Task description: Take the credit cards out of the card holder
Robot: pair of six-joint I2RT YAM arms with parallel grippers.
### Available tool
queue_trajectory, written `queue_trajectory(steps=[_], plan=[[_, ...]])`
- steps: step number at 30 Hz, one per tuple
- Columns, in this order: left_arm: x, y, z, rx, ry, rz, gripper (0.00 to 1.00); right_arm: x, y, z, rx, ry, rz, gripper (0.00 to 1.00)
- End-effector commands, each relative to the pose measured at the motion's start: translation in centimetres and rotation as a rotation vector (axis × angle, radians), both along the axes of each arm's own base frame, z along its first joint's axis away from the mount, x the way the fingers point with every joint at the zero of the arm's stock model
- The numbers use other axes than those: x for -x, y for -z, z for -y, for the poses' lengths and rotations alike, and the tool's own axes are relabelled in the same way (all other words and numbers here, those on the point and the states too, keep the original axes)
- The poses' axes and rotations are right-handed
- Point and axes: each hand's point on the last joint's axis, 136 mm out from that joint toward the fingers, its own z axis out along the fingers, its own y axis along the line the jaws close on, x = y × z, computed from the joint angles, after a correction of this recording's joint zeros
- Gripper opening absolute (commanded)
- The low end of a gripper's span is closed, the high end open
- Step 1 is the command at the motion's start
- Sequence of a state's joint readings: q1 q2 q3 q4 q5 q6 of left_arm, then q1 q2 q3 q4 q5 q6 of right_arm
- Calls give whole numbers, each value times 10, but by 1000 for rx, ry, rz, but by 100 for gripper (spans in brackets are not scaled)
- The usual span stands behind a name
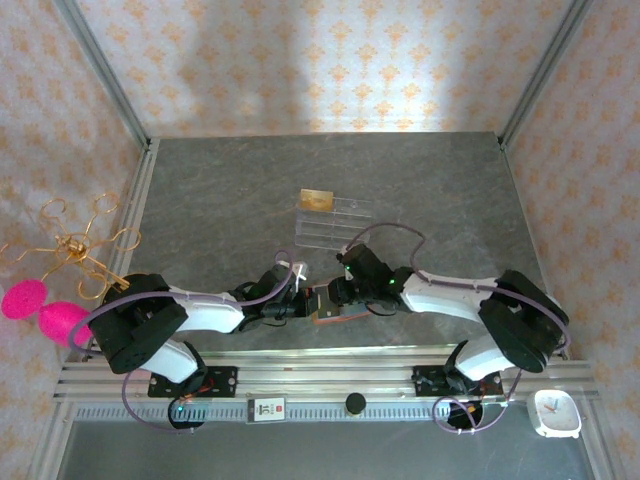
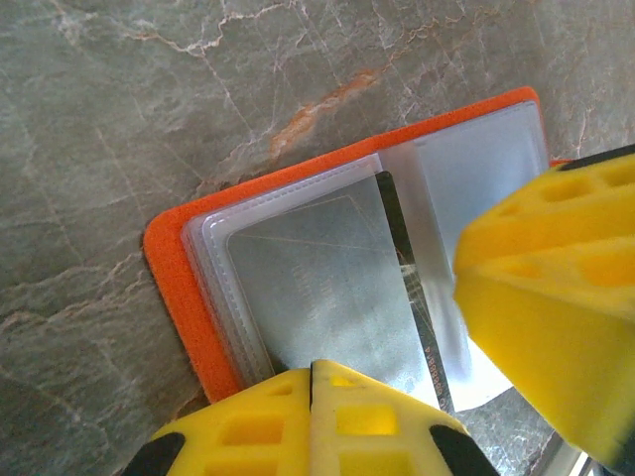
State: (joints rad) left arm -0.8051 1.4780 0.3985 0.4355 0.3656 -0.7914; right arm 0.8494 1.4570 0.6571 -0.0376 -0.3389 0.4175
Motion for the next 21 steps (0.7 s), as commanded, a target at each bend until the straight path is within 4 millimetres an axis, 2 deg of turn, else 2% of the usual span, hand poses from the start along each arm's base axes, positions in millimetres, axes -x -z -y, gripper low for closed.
queue_trajectory(steps=[1,5,8,21], plan=[[-3,5,-5,-35,-9,-5,0,-3,9,10,18,27,-17,22],[-5,8,-8,-31,-21,-9,0,-3,21,16,37,36,-38,22],[-5,8,-6,-26,-18,-13,0,1,26,12,24,14,-62,21],[-4,15,-1,-27,9,-30,0,6,32,1,-32,-12,-100,13]])
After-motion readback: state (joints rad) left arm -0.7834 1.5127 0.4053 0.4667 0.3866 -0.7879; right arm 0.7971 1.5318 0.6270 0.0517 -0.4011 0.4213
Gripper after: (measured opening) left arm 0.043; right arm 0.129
